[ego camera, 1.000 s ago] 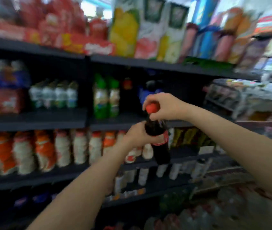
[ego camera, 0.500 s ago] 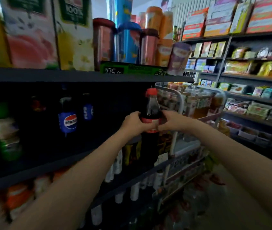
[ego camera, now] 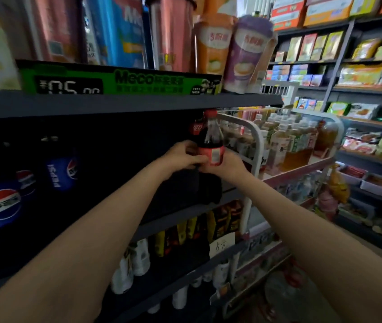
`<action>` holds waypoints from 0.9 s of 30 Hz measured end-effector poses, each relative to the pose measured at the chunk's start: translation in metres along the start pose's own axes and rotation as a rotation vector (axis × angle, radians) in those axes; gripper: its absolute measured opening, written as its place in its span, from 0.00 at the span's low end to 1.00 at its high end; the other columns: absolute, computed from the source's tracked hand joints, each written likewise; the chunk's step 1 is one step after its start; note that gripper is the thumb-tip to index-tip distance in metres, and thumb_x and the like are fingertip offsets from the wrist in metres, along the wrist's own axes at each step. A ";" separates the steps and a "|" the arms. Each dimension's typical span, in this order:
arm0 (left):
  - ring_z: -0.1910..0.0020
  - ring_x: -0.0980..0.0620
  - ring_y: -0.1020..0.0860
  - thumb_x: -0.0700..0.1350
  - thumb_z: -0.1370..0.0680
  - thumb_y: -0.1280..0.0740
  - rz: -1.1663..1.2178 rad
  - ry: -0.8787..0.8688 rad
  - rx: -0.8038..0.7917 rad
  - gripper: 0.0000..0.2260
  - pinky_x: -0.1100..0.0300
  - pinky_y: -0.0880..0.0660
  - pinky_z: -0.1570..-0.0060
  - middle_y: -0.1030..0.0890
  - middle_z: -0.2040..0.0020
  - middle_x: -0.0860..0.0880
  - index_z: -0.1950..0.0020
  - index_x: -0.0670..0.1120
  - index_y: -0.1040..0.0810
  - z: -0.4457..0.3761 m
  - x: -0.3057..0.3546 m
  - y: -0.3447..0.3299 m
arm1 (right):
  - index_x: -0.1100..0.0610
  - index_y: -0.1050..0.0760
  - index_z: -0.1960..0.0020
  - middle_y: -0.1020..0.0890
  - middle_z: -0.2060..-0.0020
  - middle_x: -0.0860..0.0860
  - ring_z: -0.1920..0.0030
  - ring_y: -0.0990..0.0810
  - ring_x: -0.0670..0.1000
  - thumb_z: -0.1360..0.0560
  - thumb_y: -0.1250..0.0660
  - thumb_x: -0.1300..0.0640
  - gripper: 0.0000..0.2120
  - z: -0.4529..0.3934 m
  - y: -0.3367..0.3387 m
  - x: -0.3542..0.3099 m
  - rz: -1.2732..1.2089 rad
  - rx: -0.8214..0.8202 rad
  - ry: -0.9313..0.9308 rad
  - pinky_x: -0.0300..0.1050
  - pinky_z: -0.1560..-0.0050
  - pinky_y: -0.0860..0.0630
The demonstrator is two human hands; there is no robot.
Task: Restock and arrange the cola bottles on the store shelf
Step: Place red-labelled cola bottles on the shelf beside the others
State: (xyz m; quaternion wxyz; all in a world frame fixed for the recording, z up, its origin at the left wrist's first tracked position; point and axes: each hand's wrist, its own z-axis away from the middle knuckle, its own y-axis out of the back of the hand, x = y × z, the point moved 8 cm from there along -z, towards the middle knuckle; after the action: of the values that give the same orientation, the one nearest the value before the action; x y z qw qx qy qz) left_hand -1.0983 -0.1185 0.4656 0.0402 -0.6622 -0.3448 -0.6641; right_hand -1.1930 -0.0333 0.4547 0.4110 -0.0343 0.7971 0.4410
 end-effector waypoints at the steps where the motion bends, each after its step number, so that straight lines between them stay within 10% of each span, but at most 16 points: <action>1: 0.45 0.53 0.26 0.41 0.26 0.30 0.012 0.042 -0.010 0.24 0.61 0.26 0.46 0.27 0.36 0.44 0.32 0.42 0.32 -0.013 -0.006 -0.004 | 0.54 0.24 0.39 0.19 0.44 0.52 0.41 0.22 0.52 0.39 0.25 0.42 0.32 -0.014 0.004 0.009 -0.050 0.006 -0.009 0.46 0.41 0.25; 7: 0.43 0.52 0.26 0.36 0.24 0.35 0.006 0.224 0.090 0.22 0.60 0.26 0.44 0.28 0.35 0.44 0.31 0.44 0.33 -0.080 -0.034 -0.022 | 0.56 0.25 0.39 0.20 0.43 0.53 0.40 0.24 0.51 0.33 0.24 0.53 0.25 -0.099 0.012 0.056 -0.113 -0.067 0.068 0.34 0.50 0.33; 19: 0.32 0.51 0.32 0.34 0.23 0.38 0.002 0.310 0.257 0.29 0.62 0.27 0.44 0.36 0.27 0.49 0.25 0.49 0.43 -0.146 -0.056 -0.051 | 0.60 0.31 0.37 0.21 0.42 0.56 0.41 0.23 0.56 0.36 0.26 0.47 0.32 -0.211 -0.025 0.087 -0.131 -0.174 0.069 0.50 0.40 0.25; 27: 0.41 0.51 0.26 0.42 0.20 0.40 -0.198 0.233 0.636 0.16 0.65 0.30 0.47 0.26 0.36 0.46 0.32 0.44 0.32 -0.125 -0.061 -0.029 | 0.67 0.31 0.40 0.29 0.43 0.62 0.46 0.27 0.58 0.29 0.35 0.61 0.19 -0.131 -0.008 0.051 -0.262 0.318 0.339 0.50 0.45 0.27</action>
State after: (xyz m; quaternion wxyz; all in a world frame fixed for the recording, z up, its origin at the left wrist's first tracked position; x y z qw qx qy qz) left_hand -1.2122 -0.1852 0.4132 0.2186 -0.4998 -0.5900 -0.5953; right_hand -1.3047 -0.1181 0.4501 0.3252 -0.1455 0.9027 0.2412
